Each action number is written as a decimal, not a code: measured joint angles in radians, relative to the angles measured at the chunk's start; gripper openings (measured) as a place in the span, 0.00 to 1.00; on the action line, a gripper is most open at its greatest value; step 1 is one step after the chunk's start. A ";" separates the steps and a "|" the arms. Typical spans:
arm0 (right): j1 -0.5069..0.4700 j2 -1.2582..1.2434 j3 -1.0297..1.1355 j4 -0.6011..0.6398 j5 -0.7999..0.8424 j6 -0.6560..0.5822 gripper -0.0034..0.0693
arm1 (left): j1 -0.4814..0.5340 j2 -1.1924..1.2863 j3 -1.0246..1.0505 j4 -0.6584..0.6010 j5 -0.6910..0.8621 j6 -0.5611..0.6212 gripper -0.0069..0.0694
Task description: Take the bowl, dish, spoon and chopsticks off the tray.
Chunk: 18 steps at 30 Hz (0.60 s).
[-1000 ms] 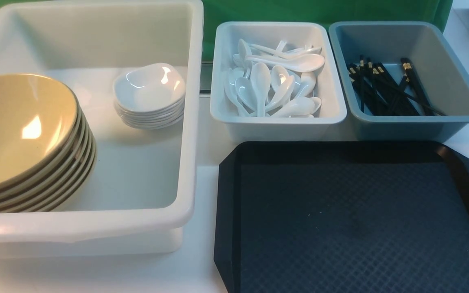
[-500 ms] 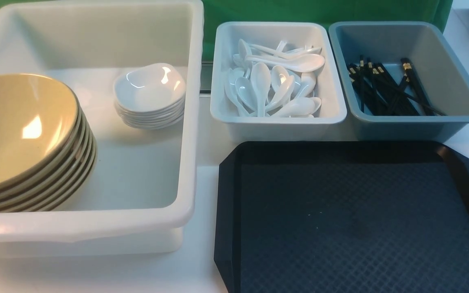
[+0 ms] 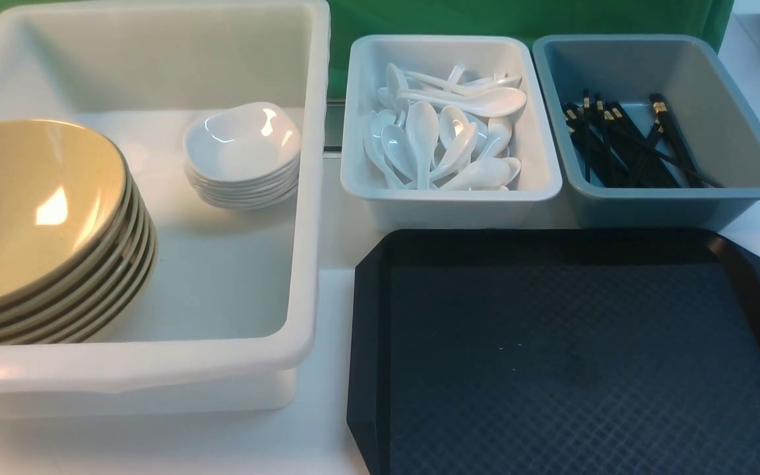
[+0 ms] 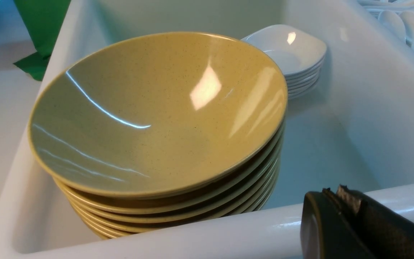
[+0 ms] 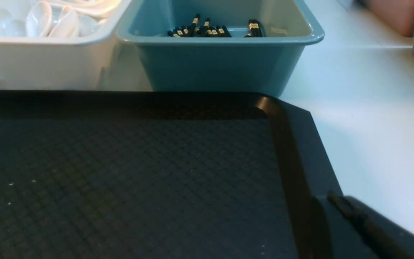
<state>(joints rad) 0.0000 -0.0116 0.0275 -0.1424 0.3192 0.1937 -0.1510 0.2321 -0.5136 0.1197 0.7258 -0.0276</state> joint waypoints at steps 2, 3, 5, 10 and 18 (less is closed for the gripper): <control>0.000 0.000 0.000 0.000 0.000 0.000 0.09 | 0.000 0.000 0.000 0.000 0.000 0.000 0.08; 0.000 0.000 0.000 0.000 0.000 0.000 0.09 | 0.000 0.000 0.000 0.000 0.000 0.000 0.08; 0.000 0.000 0.000 0.000 0.000 0.000 0.09 | 0.000 0.000 0.000 0.000 0.000 0.000 0.08; 0.000 0.000 0.000 0.000 0.000 0.000 0.09 | 0.000 0.000 0.000 0.000 0.000 0.000 0.08; 0.000 0.000 0.000 0.000 0.000 0.000 0.10 | 0.000 0.000 0.000 0.000 0.000 0.000 0.08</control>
<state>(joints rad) 0.0000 -0.0116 0.0275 -0.1424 0.3195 0.1937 -0.1510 0.2321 -0.5136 0.1197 0.7258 -0.0276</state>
